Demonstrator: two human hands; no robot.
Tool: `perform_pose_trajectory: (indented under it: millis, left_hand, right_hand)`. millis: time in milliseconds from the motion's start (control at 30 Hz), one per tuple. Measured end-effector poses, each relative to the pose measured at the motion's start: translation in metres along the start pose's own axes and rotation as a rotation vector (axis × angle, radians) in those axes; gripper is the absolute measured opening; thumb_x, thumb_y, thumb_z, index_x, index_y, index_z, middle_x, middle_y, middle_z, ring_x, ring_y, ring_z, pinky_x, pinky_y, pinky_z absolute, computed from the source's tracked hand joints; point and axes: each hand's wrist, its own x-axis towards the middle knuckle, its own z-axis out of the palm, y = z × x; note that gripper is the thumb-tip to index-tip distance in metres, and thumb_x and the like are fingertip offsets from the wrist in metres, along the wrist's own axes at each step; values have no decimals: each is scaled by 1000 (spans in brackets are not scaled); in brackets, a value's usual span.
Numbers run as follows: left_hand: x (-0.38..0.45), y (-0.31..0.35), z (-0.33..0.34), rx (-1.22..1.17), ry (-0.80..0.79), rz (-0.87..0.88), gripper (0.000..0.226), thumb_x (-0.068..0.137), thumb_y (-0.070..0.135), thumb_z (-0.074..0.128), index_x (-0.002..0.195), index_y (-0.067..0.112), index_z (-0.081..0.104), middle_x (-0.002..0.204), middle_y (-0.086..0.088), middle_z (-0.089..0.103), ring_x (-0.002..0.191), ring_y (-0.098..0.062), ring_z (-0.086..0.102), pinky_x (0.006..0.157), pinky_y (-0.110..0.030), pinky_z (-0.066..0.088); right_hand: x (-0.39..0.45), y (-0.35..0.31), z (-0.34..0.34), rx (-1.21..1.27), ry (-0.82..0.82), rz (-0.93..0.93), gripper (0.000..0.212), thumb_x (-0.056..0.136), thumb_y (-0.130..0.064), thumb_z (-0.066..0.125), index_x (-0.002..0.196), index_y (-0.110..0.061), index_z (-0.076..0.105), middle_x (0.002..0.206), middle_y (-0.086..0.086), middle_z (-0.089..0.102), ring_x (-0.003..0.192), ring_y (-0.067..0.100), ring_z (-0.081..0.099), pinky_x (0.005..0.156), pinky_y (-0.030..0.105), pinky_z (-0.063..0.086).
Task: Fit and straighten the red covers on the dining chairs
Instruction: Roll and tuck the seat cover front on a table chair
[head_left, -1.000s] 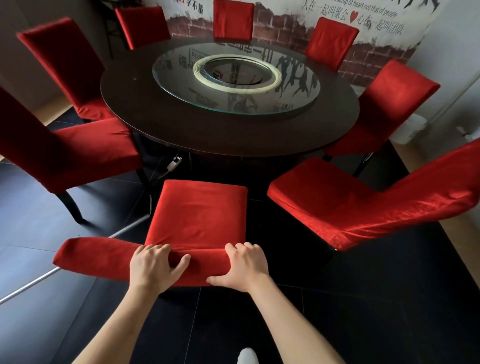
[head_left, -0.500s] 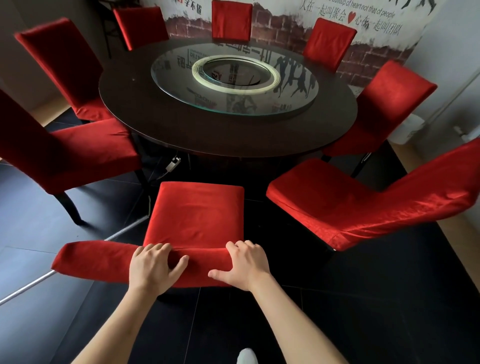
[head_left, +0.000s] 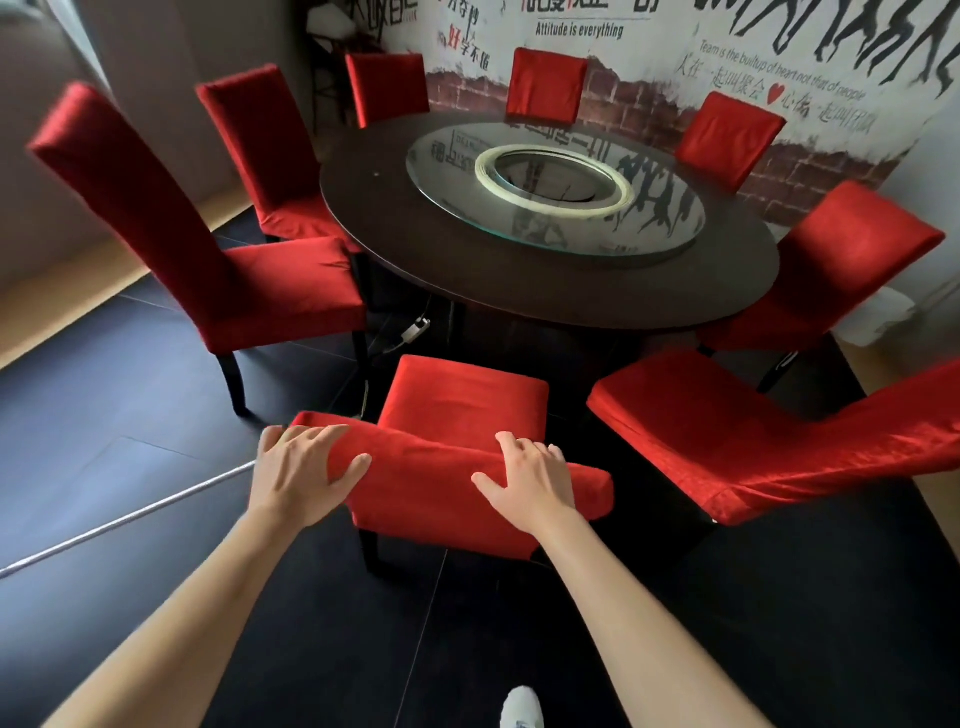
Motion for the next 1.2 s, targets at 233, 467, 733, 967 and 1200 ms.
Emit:
perform_pose_trajectory:
  millis: [233, 467, 733, 967, 1200]
  left_hand:
    - [-46, -109, -20, 54, 66, -124, 65, 78, 65, 38, 97, 14, 74, 81, -12, 73, 76, -35, 68, 82, -47, 40]
    - [-14, -162, -29, 26, 132, -181, 71, 77, 65, 34, 104, 11, 72, 87, -16, 73, 86, -36, 68, 94, -52, 34]
    - [83, -240, -33, 16, 125, -134, 66, 78, 64, 36, 106, 14, 70, 87, -11, 73, 89, -35, 67, 99, -53, 30]
    - [136, -357, -51, 29, 181, -221, 68, 79, 62, 37, 111, 12, 70, 97, -12, 73, 94, -34, 67, 99, -53, 30]
    - [176, -517, -67, 79, 214, -354, 74, 77, 63, 35, 108, 8, 71, 93, -19, 72, 89, -38, 68, 97, -55, 33]
  right_hand:
    - [-10, -104, 16, 27, 30, -117, 52, 92, -53, 47, 129, -17, 47, 123, 6, 62, 116, 25, 55, 110, 43, 28]
    - [39, -162, 8, 52, 37, -172, 56, 90, -56, 48, 131, -18, 47, 123, 4, 61, 115, 25, 55, 109, 43, 30]
    - [166, -233, 0, 103, 84, -191, 57, 87, -57, 52, 128, -17, 50, 117, 4, 63, 111, 25, 56, 99, 39, 34]
    - [293, -341, 2, 116, 71, -291, 61, 88, -56, 53, 131, -14, 49, 121, 8, 62, 113, 29, 56, 99, 40, 33]
    - [407, -474, 5, 115, 117, -365, 59, 87, -56, 54, 130, -15, 50, 119, 7, 64, 111, 28, 57, 97, 39, 35]
